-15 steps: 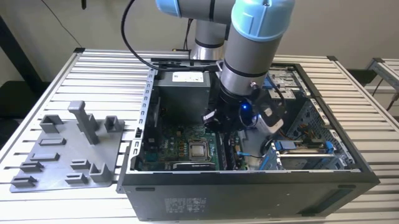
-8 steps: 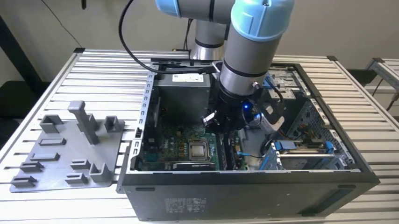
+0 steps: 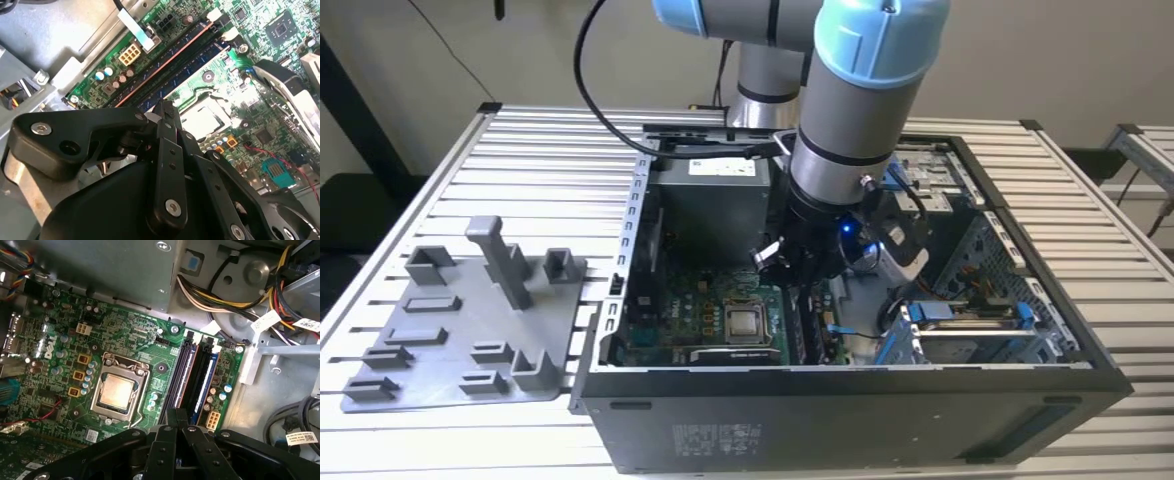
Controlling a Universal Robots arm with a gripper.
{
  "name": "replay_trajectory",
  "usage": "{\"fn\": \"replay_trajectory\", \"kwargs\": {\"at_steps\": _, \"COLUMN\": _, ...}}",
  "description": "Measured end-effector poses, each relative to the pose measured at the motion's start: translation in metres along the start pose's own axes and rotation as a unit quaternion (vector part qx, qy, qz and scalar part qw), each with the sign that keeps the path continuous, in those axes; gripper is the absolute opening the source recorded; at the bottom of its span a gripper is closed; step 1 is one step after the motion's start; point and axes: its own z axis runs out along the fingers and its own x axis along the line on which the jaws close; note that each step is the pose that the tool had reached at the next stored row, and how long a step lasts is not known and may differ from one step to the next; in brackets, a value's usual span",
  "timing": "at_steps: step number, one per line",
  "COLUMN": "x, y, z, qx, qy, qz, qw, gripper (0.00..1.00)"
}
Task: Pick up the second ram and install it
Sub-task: 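Press down the second ram until it locks into place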
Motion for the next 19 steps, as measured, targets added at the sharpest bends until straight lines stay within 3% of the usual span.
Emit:
{"fn": "replay_trajectory", "kwargs": {"at_steps": 6, "x": 0.0000, "y": 0.0000, "z": 0.0000, "qx": -0.0003, "qy": 0.0015, "qz": -0.001, "qw": 1.0000, "gripper": 0.11}}
{"fn": "replay_trajectory", "kwargs": {"at_steps": 9, "x": 0.0000, "y": 0.0000, "z": 0.0000, "qx": -0.0006, "qy": 0.0024, "qz": -0.019, "qw": 0.9998, "gripper": 0.11}}
{"fn": "replay_trajectory", "kwargs": {"at_steps": 19, "x": -0.0008, "y": -0.0002, "z": 0.0000, "qx": -0.0015, "qy": 0.0054, "qz": -0.086, "qw": 0.9963, "gripper": 0.11}}
